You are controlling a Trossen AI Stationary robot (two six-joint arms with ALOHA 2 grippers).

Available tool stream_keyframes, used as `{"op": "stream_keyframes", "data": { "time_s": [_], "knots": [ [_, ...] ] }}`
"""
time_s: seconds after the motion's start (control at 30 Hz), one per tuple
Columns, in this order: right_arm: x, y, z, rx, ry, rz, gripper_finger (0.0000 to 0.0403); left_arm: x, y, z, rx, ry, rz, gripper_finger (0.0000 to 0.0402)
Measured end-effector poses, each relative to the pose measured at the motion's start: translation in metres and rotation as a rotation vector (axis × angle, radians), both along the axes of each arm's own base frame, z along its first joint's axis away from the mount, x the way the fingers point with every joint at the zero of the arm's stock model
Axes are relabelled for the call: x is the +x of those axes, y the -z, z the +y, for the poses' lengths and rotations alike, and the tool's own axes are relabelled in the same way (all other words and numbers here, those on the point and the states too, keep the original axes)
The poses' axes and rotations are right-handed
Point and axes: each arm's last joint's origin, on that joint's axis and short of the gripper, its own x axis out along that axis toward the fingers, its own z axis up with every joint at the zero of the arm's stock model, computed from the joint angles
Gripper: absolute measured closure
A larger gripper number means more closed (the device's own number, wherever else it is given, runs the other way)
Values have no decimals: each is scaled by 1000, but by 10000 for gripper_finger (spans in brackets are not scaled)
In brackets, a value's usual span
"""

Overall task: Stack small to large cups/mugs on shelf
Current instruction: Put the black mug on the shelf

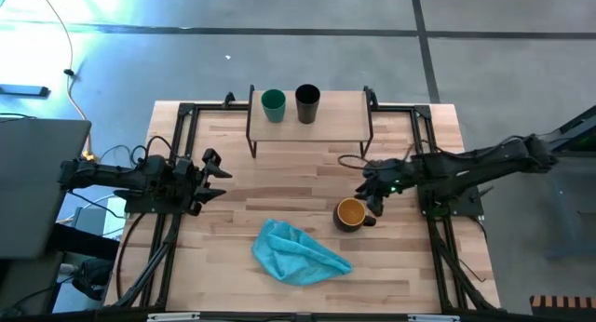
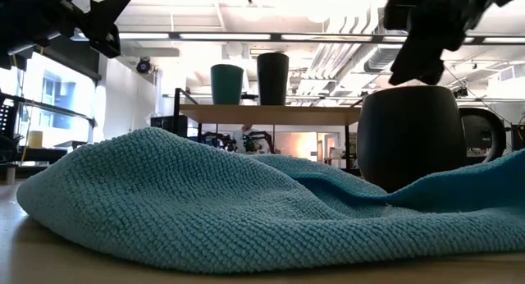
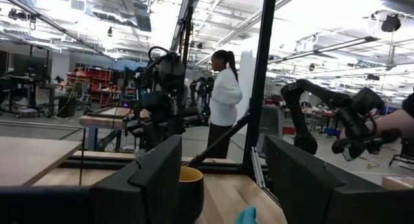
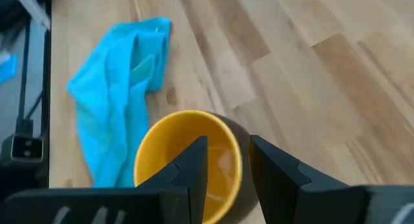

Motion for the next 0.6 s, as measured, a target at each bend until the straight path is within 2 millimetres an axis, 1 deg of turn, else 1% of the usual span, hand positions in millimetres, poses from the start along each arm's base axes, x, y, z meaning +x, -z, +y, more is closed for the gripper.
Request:
{"op": "stream_keyframes", "data": {
  "time_s": [0.17, 0.3, 0.43, 0.6],
  "knots": [
    [24, 1, 5, 31, -88, 85, 299, 0, 0, 0, -8, 2, 1, 190],
    [38, -1, 7, 34, -94, 186, 299, 0, 0, 0, -8, 3, 0, 190],
    [48, -11, 8, 13, -76, 252, 299, 0, 0, 0, -15, 5, 1, 190],
    [53, -25, 7, 6, -30, 328, 299, 0, 0, 0, -23, 7, 4, 190]
  ]
}}
